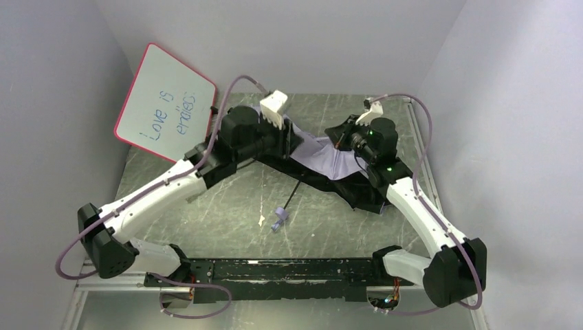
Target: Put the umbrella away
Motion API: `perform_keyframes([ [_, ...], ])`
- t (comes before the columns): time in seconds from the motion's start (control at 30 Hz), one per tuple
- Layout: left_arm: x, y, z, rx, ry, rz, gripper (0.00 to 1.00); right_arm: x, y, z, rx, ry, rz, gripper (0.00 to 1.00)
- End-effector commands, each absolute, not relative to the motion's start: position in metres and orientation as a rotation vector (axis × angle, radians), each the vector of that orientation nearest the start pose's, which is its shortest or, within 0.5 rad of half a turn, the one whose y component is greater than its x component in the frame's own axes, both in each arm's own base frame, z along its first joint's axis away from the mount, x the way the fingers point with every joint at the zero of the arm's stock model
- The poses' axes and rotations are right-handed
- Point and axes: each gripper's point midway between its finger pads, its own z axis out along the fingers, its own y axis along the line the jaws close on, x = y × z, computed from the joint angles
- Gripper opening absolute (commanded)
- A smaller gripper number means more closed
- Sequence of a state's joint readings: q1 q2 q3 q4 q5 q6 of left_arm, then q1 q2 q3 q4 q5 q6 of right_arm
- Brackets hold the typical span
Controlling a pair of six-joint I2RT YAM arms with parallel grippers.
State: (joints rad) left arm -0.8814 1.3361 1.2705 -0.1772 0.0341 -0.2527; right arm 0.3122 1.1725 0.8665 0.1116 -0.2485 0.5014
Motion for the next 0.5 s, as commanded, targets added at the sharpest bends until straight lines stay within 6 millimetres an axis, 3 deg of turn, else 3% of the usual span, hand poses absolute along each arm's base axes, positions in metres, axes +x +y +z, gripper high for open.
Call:
perform_keyframes([
  [0.0, 0.344, -0.304, 0.289, 0.499, 1.928, -0.528, 0.46, 0.356, 0.134, 0.225, 0.131, 1.974, 0.547, 0.0],
  [0.1, 0.399, -0.277, 0.28, 0.387, 1.958, -0.408, 0.51, 0.358, 0.123, 0.21, 0.161, 2.028, 0.489, 0.02],
  [0.23, 0.456, -0.245, 0.265, 0.317, 1.962, -0.219, 0.56, 0.362, 0.129, 0.18, 0.128, 2.108, 0.494, 0.02],
  [0.33, 0.492, -0.223, 0.237, 0.271, 2.012, -0.134, 0.56, 0.367, 0.137, 0.155, 0.104, 2.16, 0.522, 0.02],
  [0.37, 0.501, -0.22, 0.217, 0.271, 2.05, -0.116, 0.55, 0.37, 0.14, 0.149, 0.097, 2.169, 0.536, 0.01],
  [0.47, 0.511, -0.226, 0.177, 0.319, 2.119, -0.125, 0.5, 0.377, 0.15, 0.122, 0.081, 2.217, 0.578, 0.01],
])
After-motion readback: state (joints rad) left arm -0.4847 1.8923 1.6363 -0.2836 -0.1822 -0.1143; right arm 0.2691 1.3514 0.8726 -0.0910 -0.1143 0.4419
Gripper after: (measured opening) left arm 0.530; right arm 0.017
